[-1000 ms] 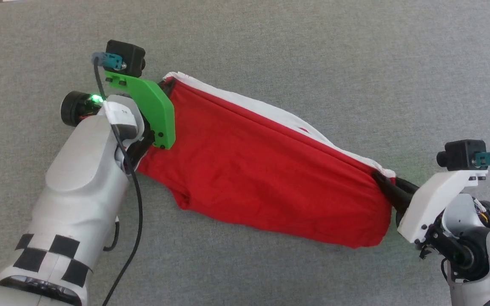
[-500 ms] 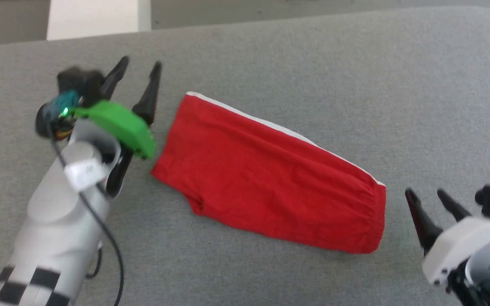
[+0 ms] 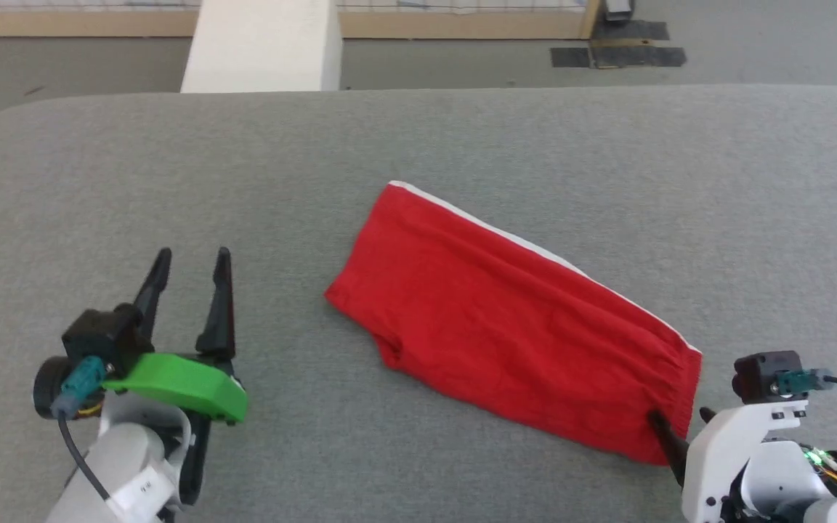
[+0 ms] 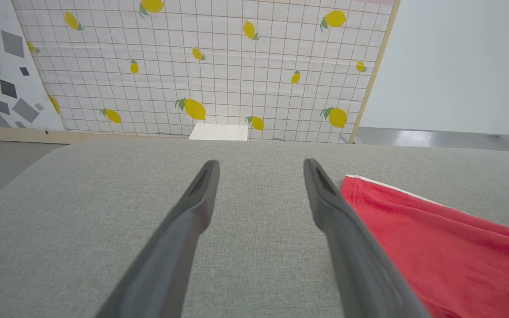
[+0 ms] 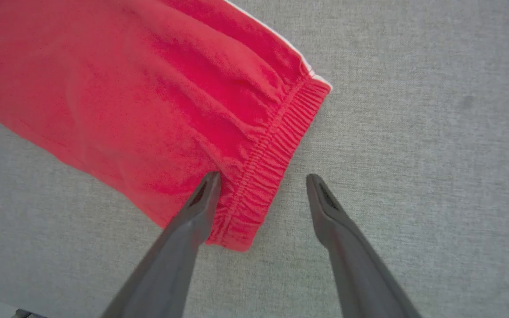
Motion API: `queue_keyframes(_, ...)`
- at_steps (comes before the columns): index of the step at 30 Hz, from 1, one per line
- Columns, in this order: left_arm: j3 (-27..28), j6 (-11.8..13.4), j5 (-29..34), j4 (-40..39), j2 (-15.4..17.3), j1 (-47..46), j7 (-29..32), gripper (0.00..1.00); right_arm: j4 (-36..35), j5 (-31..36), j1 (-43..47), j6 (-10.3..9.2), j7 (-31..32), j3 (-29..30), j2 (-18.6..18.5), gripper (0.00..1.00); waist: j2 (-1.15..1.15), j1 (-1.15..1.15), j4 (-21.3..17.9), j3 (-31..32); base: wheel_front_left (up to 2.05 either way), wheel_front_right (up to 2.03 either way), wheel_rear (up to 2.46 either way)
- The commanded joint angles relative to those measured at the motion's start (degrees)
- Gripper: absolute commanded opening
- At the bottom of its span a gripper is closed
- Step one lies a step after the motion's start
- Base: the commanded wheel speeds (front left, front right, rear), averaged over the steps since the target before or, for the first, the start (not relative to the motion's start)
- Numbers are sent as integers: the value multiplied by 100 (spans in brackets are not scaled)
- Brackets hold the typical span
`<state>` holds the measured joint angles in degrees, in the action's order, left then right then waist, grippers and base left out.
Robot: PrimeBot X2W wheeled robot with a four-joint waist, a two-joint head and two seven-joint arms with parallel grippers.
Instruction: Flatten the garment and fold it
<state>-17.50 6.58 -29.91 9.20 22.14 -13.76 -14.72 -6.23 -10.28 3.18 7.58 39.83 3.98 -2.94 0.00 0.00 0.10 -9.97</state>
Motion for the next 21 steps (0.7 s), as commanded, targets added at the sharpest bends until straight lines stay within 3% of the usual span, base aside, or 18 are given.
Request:
queue_keyframes(1, -10, 67, -17, -134, -9, 122, 8, 100, 192, -8, -153, -9, 57, 27, 5, 100, 0, 0, 275, 10, 0, 0, 0)
queue_keyframes(12, -130, 161, -67, -496, -38, 298, 204, 100, 1496, 255, -746, -9, 130, -187, 6, 100, 0, 0, 581, -82, 0, 0, 0)
queue_keyframes(13, -145, 163, -72, -497, -43, 304, 220, 100, 1568, 234, -753, -9, 189, -211, 6, 41, 0, 0, 585, -76, 0, 0, 0)
queue_keyframes(14, -163, 158, -85, -492, -51, 311, 246, 100, 1608, 221, -765, -9, 211, -225, 6, 13, 0, 0, 583, -68, 0, 0, 0)
queue_keyframes(15, -180, 151, -103, -486, -60, 316, 276, 100, 1630, 211, -767, -9, 234, -248, 6, 0, 0, 0, 579, -62, 0, 0, 0)
queue_keyframes(21, -325, 41, -267, -438, -92, 291, 624, 100, 1485, 103, -830, -9, 113, -166, 6, 0, 0, 0, 424, -22, 0, 0, 0)
